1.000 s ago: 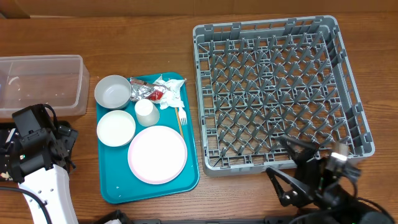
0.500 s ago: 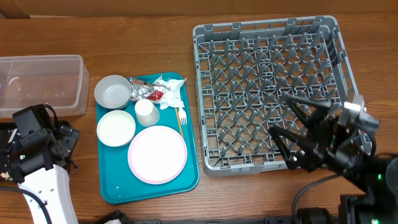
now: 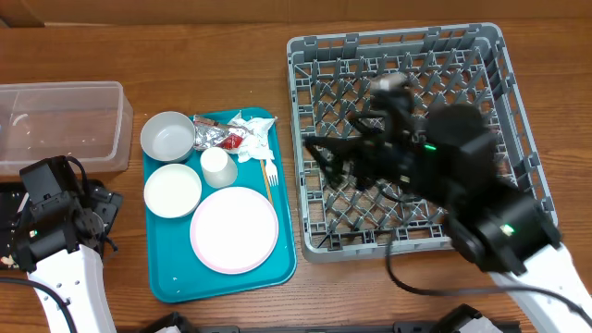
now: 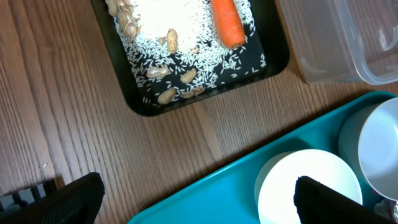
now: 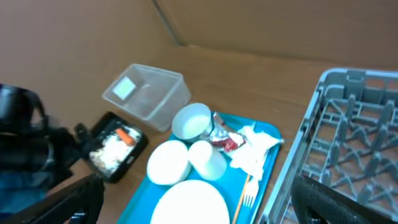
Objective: Sort waste into correct bins and load items into the dishwasher rack
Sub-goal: 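Move the right gripper left over the rack toward the pink plate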
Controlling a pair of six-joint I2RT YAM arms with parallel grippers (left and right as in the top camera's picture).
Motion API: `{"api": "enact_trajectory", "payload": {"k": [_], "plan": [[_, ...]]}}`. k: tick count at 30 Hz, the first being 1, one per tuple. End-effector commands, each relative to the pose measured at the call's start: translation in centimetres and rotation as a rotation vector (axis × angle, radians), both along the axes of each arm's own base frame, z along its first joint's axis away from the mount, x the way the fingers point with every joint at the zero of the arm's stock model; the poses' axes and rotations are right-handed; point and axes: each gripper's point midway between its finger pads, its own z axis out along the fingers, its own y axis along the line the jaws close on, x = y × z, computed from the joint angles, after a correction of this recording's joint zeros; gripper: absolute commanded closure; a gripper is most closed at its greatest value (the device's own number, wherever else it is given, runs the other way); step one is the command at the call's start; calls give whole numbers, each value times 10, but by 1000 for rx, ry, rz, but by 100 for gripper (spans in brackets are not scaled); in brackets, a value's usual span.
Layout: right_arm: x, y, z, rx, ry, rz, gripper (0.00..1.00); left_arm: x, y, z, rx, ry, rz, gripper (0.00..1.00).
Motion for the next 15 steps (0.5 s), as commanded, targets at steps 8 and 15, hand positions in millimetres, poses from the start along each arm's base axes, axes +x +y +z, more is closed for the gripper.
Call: {"api": "enact_trajectory", "payload": {"k": [8, 15], "plan": [[40, 75, -73, -213, 94, 15, 0, 0, 2, 7, 8, -21, 24, 0], [41, 114, -107, -248, 99, 69, 0, 0, 2, 7, 6, -20, 24, 0]]}}
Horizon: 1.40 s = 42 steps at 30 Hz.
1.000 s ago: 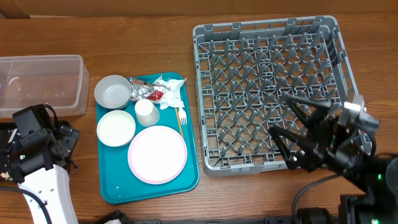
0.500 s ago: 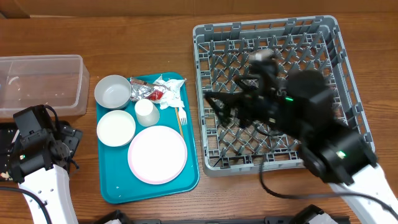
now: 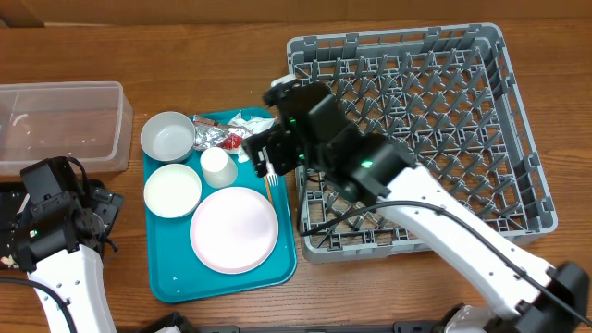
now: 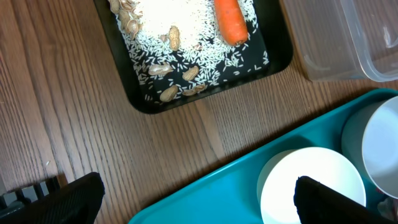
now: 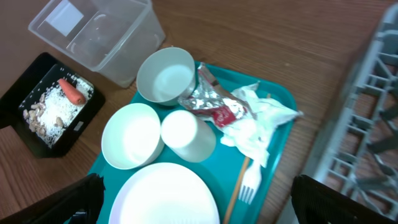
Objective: Sort waste into correct bins and load items into the dishwasher rack
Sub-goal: 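Move the right gripper left over the rack toward the pink plate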
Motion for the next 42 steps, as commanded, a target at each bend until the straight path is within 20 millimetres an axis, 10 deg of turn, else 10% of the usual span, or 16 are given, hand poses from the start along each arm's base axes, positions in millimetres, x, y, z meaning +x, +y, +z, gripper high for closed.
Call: {"api": "enact_trajectory", "payload": {"k": [1, 10, 25, 42], "plan": [[-1, 16, 5, 9, -42, 18, 0, 1, 3, 8, 9, -28, 24, 0], [1, 40, -34, -33, -8, 45, 0, 1, 3, 8, 9, -27, 24, 0], [-19, 26, 9, -69, 69, 76, 0, 1, 3, 8, 9, -27, 24, 0], [-58, 7, -137, -457, 346, 169, 17, 1, 3, 8, 9, -27, 24, 0]]}}
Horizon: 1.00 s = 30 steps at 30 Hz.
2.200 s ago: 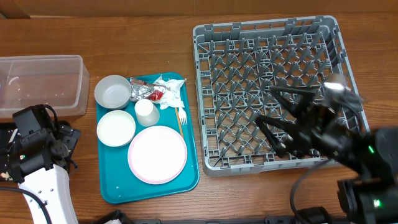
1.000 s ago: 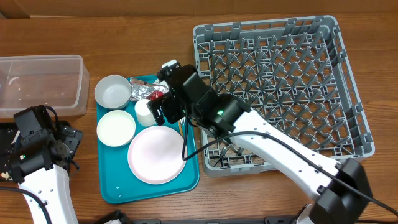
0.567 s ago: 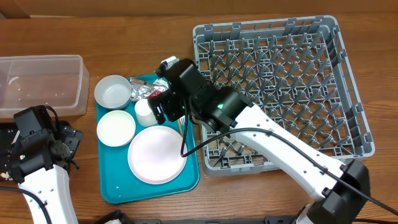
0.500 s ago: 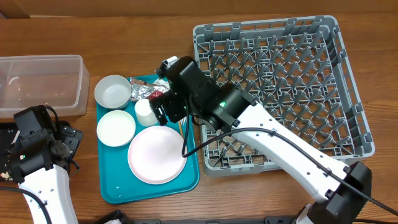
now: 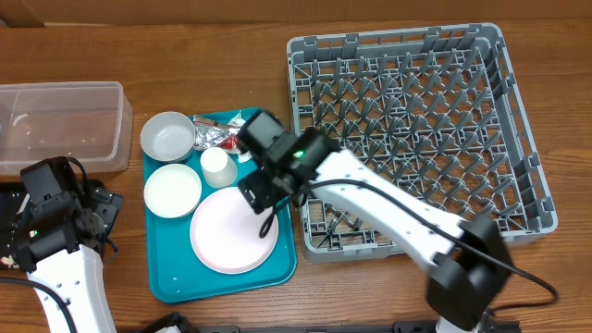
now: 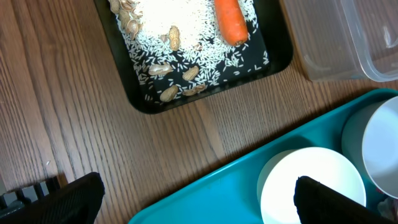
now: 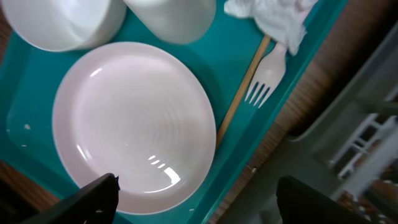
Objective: Sort waste into correct bins and load items into the dishwasher rack
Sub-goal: 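Move the right gripper left over the rack toward the pink plate, then grasp the rim of the pink-white plate with the right gripper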
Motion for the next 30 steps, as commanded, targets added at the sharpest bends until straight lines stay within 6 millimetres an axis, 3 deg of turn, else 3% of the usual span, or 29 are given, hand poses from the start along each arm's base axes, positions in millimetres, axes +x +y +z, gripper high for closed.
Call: {"api": "enact_trajectory", "payload": {"k": [1, 6, 17, 25, 30], "plan": [[-7, 5, -26, -65, 8, 41, 18, 1, 3, 8, 9, -27, 24, 0], [-9, 12, -52, -104, 26, 55, 20, 1, 3, 8, 9, -27, 24, 0], [-10, 30, -87, -118, 24, 75, 22, 1, 3, 8, 9, -27, 24, 0], [-1, 29, -107, -147, 10, 41, 23, 1, 3, 8, 9, -27, 24, 0], [3, 29, -110, -155, -8, 35, 23, 1, 3, 8, 9, -27, 24, 0]]}}
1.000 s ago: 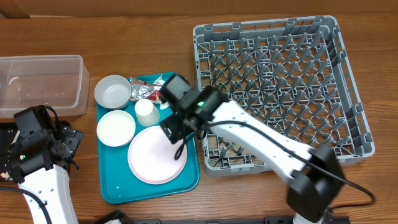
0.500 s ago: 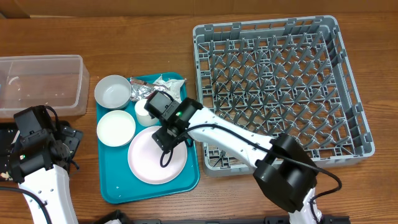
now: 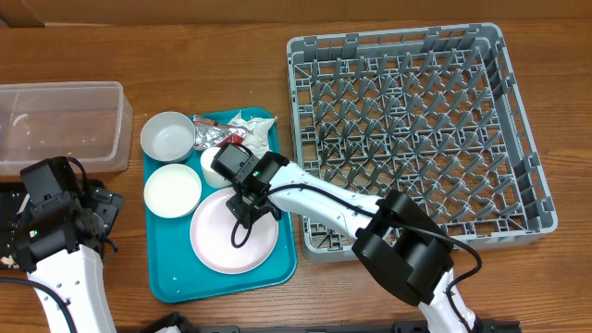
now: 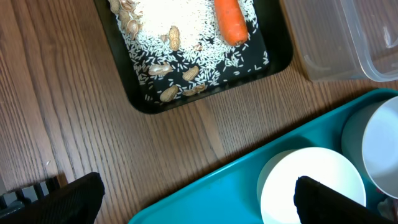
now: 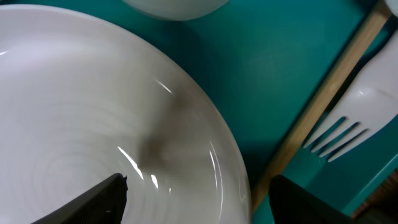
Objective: Sort waste into correct bins and load items into the dishwasher rack
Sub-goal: 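Grasp the rim of the pink-white plate with the right gripper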
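A teal tray (image 3: pixel 171 277) holds a pale pink plate (image 3: pixel 222 245), two white bowls (image 3: pixel 167 136) (image 3: pixel 172 190), a small cup (image 3: pixel 212 159), a foil wrapper (image 3: pixel 215 136) and a crumpled napkin (image 3: pixel 256 123). My right gripper (image 5: pixel 199 199) is open, low over the plate (image 5: pixel 93 124), close to its right rim. A white fork with a wooden handle (image 5: pixel 348 118) lies just right of that rim. My left gripper (image 4: pixel 199 202) hangs open over the tray's left edge (image 4: pixel 236 186). Nothing is between either gripper's fingers.
The grey dishwasher rack (image 3: pixel 518 222) stands to the right of the tray. A clear plastic bin (image 3: pixel 60 125) sits at the back left. A black tray of rice, peanuts and a carrot (image 4: pixel 186 56) lies under my left wrist.
My right gripper has dropped lower and shifted left over the plate, which now fills its wrist view. It stays open. The left arm and all the objects are where they were.
My right arm was first above the rack, looking across at the tray. Then it was high over the tray's right side, then lower over the plate and fork, and now close above the plate. Nothing has been taken hold of; the left arm has stayed still.
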Controlling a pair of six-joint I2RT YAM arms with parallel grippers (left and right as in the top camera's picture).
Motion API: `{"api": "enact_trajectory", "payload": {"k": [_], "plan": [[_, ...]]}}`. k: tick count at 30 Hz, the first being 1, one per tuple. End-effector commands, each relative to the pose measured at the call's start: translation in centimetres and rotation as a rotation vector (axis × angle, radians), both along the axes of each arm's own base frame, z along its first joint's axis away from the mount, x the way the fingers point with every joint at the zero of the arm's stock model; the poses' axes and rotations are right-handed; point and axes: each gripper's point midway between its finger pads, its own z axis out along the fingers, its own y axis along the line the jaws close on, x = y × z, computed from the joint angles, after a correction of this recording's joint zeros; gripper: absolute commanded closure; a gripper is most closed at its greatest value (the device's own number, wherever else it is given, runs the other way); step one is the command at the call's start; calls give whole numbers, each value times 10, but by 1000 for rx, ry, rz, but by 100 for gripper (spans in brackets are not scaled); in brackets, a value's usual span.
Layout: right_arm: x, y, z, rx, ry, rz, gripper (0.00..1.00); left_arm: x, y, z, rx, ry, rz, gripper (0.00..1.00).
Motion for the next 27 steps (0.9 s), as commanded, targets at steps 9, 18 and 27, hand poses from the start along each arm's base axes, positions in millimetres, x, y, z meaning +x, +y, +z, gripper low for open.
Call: {"api": "enact_trajectory", "payload": {"k": [9, 18, 27], "plan": [[3, -3, -8, -16, -17, -11, 39, 1, 3, 8, 9, -27, 24, 0], [1, -5, -12, -19, -14, -11, 59, 1, 3, 8, 9, -27, 24, 0], [5, -4, -5, -13, -8, -18, 82, 1, 3, 8, 9, -27, 24, 0]]}}
